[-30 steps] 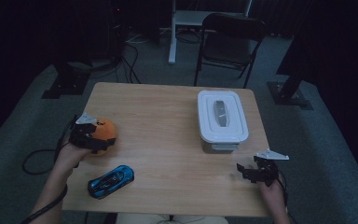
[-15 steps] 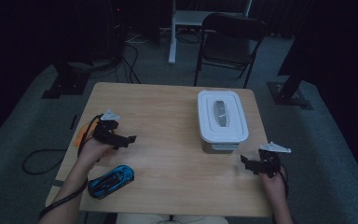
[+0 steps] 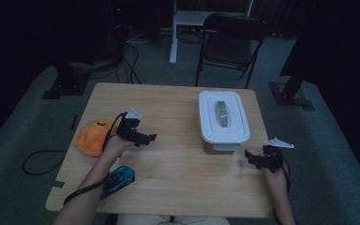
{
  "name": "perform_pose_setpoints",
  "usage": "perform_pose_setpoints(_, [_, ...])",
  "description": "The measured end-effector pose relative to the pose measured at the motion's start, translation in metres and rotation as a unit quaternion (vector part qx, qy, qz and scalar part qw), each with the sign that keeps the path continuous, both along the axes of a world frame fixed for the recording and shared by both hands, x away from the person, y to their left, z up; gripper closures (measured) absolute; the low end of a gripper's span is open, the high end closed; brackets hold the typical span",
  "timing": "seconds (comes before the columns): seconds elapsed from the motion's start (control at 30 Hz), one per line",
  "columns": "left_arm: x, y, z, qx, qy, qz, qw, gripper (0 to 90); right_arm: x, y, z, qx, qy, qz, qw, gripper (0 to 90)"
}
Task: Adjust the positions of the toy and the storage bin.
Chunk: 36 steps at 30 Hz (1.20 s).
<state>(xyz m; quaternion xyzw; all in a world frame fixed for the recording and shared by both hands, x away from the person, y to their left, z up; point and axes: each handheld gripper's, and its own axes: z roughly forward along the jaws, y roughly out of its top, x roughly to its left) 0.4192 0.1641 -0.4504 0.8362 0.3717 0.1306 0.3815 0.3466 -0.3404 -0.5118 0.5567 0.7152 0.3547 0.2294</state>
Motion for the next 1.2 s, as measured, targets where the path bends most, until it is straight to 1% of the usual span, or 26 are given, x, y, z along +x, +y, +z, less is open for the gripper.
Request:
perform_pose_setpoints(0.17, [0.008, -0.018, -0.006, 0.0, 0.007, -0.008, 0.9999, 0.4, 0.006, -0.002, 0.003, 0.004, -0.002, -0.002, 1.0, 11.6])
perform_pose_setpoints(0.23, [0.011, -0.025, -0.009, -0.001, 0.005, -0.008, 1.0, 0.5, 0.009, -0.001, 0.004, -0.001, -0.001, -0.001, 1.0, 11.6])
perform_pose_setpoints(0.27, [0.011, -0.025, -0.009, -0.001, 0.005, -0.008, 1.0, 0.4, 0.009, -0.001, 0.004, -0.001, -0.001, -0.001, 1.0, 11.6])
perform_pose_setpoints(0.3, [0.014, -0.032, -0.012, -0.003, 0.01, -0.01, 0.9999, 0.4, 0.01, -0.001, 0.005, -0.005, -0.003, -0.001, 1.0, 11.6])
perform_pose_setpoints(0.33, [0.015, -0.035, -0.013, -0.005, 0.011, -0.013, 0.9999, 0.4, 0.013, -0.001, 0.006, -0.003, -0.004, -0.002, 1.0, 11.6])
perform_pose_setpoints(0.4, [0.018, -0.042, -0.016, -0.001, 0.016, -0.018, 0.9997, 0.4, 0.016, 0.0, 0.007, -0.003, -0.007, 0.0, 1.0, 11.6])
perform_pose_setpoints(0.47, [0.021, -0.048, -0.02, -0.001, 0.021, -0.023, 0.9995, 0.4, 0.02, 0.001, 0.008, -0.006, -0.004, 0.003, 1.0, 11.6])
perform_pose_setpoints(0.5, [0.022, -0.051, -0.022, 0.0, 0.02, -0.023, 0.9996, 0.4, 0.021, 0.001, 0.008, -0.008, -0.005, 0.002, 1.0, 11.7])
perform_pose_setpoints(0.57, [0.025, -0.056, -0.025, -0.002, 0.025, -0.025, 0.9994, 0.4, 0.025, 0.001, 0.009, -0.004, -0.007, 0.001, 1.0, 11.6])
perform_pose_setpoints(0.67, [0.029, -0.064, -0.029, -0.001, 0.027, -0.027, 0.9993, 0.4, 0.029, 0.002, 0.01, -0.007, -0.01, -0.002, 0.9999, 11.7])
perform_pose_setpoints(0.7, [0.029, -0.064, -0.029, -0.001, 0.027, -0.027, 0.9993, 0.4, 0.029, 0.002, 0.01, -0.007, -0.01, -0.002, 0.9999, 11.7])
perform_pose_setpoints(0.73, [0.032, -0.07, -0.032, 0.0, 0.029, -0.03, 0.9991, 0.4, 0.034, 0.003, 0.011, -0.009, -0.014, -0.005, 0.9999, 11.7])
perform_pose_setpoints(0.8, [0.034, -0.076, -0.034, -0.001, 0.032, -0.033, 0.999, 0.4, 0.037, 0.003, 0.012, -0.012, -0.018, -0.006, 0.9997, 11.7])
perform_pose_setpoints(0.83, [0.037, -0.081, -0.036, 0.003, 0.029, -0.032, 0.9991, 0.4, 0.039, 0.004, 0.012, -0.013, -0.018, -0.006, 0.9997, 11.7])
perform_pose_setpoints(0.93, [0.04, -0.086, -0.037, 0.003, 0.032, -0.035, 0.9989, 0.4, 0.042, 0.005, 0.011, -0.015, -0.021, -0.007, 0.9996, 11.7])
perform_pose_setpoints(0.97, [0.043, -0.091, -0.038, 0.003, 0.034, -0.036, 0.9988, 0.4, 0.046, 0.005, 0.011, -0.012, -0.021, -0.009, 0.9997, 11.7])
perform_pose_setpoints(1.0, [0.043, -0.091, -0.038, 0.003, 0.034, -0.036, 0.9988, 0.4, 0.046, 0.005, 0.011, -0.012, -0.021, -0.009, 0.9997, 11.7])
perform_pose_setpoints(1.03, [0.045, -0.092, -0.038, 0.005, 0.033, -0.037, 0.9988, 0.4, 0.05, 0.006, 0.012, -0.011, -0.025, -0.011, 0.9996, 11.7])
perform_pose_setpoints(1.07, [0.048, -0.097, -0.039, 0.0, 0.035, -0.036, 0.9987, 0.4, 0.052, 0.006, 0.012, -0.01, -0.025, -0.012, 0.9996, 11.7])
perform_pose_setpoints(1.1, [0.048, -0.097, -0.039, 0.0, 0.035, -0.036, 0.9987, 0.4, 0.052, 0.006, 0.012, -0.01, -0.025, -0.012, 0.9996, 11.7])
perform_pose_setpoints(1.17, [0.053, -0.104, -0.039, -0.002, 0.035, -0.036, 0.9987, 0.4, 0.058, 0.007, 0.013, -0.005, -0.024, -0.015, 0.9996, 12.0])
perform_pose_setpoints(1.2, [0.055, -0.106, -0.039, -0.008, 0.037, -0.035, 0.9987, 0.4, 0.06, 0.007, 0.013, -0.003, -0.025, -0.016, 0.9996, 12.8])
